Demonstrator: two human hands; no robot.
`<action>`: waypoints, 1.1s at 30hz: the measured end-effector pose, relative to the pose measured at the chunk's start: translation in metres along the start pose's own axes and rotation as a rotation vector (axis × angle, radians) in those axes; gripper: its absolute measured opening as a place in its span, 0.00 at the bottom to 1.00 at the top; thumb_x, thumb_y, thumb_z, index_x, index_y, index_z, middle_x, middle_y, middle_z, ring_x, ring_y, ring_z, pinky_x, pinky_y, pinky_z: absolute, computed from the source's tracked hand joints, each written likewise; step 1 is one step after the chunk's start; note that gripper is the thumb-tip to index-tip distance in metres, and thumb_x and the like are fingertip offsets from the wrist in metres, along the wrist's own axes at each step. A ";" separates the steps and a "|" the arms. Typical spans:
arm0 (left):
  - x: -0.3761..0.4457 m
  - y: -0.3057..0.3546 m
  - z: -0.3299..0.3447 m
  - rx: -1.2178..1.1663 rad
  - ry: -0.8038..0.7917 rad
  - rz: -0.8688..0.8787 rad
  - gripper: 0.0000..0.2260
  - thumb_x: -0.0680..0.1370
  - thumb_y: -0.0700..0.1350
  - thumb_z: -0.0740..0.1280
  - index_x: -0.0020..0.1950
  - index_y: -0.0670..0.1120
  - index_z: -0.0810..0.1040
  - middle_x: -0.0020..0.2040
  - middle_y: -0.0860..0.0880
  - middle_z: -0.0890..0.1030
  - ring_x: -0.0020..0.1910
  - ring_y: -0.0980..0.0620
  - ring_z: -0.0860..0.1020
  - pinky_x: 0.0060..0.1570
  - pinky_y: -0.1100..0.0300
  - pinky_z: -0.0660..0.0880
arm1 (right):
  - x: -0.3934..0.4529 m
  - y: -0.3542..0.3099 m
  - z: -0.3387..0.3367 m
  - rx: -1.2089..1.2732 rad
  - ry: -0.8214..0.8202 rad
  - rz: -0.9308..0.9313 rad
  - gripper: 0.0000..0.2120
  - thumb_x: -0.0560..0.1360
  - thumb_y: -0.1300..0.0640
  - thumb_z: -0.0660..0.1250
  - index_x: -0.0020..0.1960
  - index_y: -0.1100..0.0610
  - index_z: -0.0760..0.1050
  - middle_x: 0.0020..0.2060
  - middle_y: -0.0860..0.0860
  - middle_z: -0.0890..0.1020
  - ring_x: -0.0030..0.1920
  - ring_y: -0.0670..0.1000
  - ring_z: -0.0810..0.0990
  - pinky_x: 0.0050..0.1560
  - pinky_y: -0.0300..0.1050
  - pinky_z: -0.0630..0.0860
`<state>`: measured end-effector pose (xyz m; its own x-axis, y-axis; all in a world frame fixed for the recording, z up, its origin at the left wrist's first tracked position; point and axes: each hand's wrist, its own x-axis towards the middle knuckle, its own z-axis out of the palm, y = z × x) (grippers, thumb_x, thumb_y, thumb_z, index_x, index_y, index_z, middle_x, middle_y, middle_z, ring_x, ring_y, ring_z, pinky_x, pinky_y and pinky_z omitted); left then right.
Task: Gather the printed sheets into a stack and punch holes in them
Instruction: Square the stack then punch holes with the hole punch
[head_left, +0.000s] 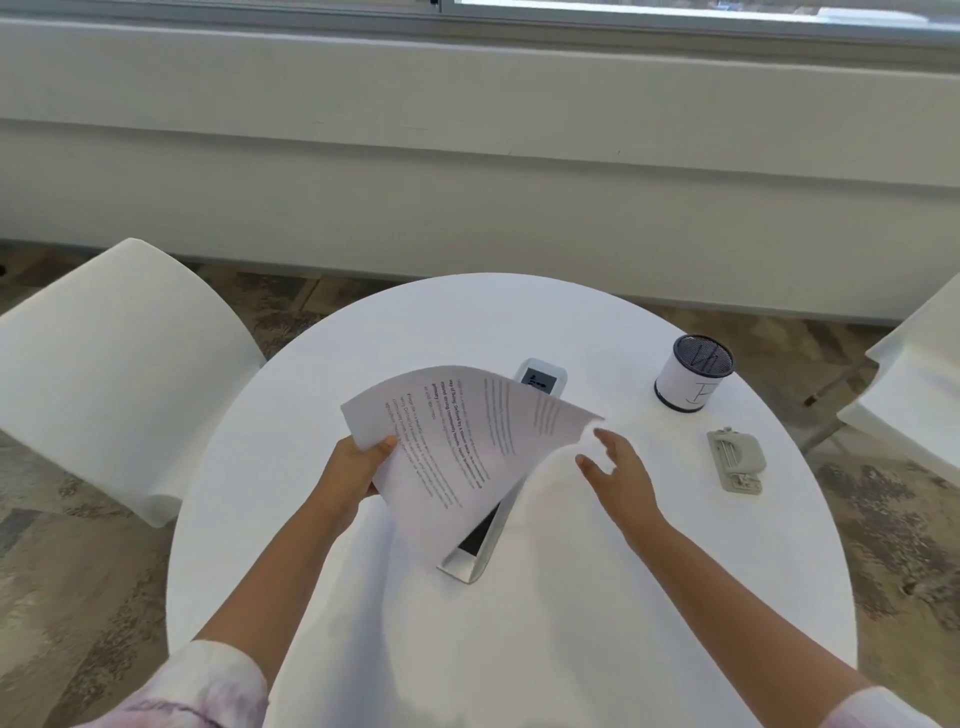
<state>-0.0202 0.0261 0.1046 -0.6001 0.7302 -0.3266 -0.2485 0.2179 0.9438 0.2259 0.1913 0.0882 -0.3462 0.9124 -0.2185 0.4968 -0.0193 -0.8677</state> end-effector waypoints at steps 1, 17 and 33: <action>-0.001 -0.002 0.000 -0.022 0.006 -0.014 0.10 0.79 0.41 0.61 0.59 0.44 0.74 0.51 0.46 0.80 0.48 0.47 0.79 0.42 0.53 0.77 | -0.002 0.000 0.000 -0.009 0.005 0.039 0.25 0.76 0.56 0.65 0.71 0.57 0.62 0.70 0.53 0.68 0.70 0.53 0.66 0.66 0.45 0.64; -0.061 -0.076 0.044 -0.512 -0.006 -0.186 0.26 0.64 0.47 0.77 0.60 0.48 0.74 0.54 0.48 0.83 0.53 0.48 0.81 0.40 0.54 0.81 | -0.027 0.013 0.027 0.413 -0.171 0.392 0.21 0.76 0.67 0.61 0.67 0.56 0.64 0.51 0.59 0.80 0.48 0.56 0.80 0.56 0.52 0.78; -0.048 -0.092 0.043 0.180 -0.066 -0.369 0.09 0.80 0.44 0.60 0.52 0.43 0.78 0.44 0.44 0.85 0.39 0.46 0.82 0.38 0.55 0.79 | -0.037 0.078 -0.008 0.195 -0.214 0.394 0.15 0.76 0.69 0.61 0.59 0.56 0.70 0.40 0.53 0.82 0.42 0.52 0.82 0.42 0.43 0.80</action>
<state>0.0644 -0.0009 0.0356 -0.4442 0.6202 -0.6465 -0.2979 0.5783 0.7595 0.2836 0.1594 0.0320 -0.3281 0.7160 -0.6161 0.4715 -0.4410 -0.7636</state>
